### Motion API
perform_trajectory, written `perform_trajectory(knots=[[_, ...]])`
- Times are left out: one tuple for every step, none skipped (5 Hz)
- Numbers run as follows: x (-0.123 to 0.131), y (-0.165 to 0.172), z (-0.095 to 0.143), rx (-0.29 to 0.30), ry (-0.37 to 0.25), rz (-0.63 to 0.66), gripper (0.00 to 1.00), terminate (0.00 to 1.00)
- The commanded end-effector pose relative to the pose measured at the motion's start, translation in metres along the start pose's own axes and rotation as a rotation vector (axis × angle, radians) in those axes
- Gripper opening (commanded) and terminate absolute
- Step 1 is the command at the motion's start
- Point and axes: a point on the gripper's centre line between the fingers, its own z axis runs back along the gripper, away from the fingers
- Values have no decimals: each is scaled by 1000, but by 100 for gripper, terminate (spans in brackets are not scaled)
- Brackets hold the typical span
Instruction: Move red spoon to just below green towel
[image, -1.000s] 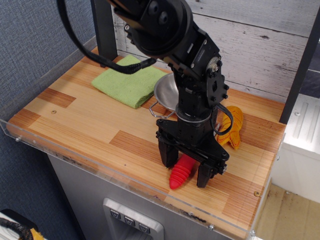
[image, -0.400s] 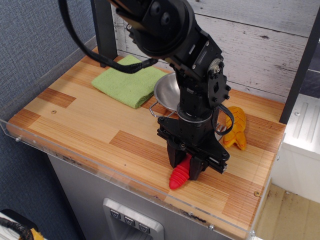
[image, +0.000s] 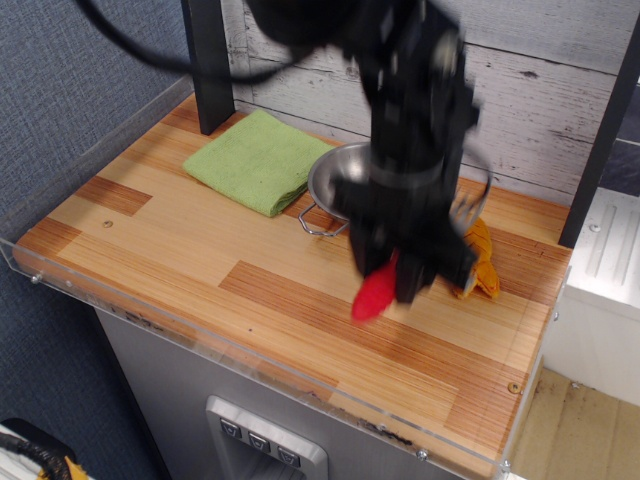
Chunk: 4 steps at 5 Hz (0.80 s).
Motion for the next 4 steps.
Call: perform_trajectory(knots=[[2, 66, 89, 75, -206, -24, 0, 0], [-26, 110, 85, 79, -136, 37, 0, 0], [-64, 150, 76, 78, -63, 103, 0, 0], [-95, 172, 66, 78, -26, 205, 0, 0]])
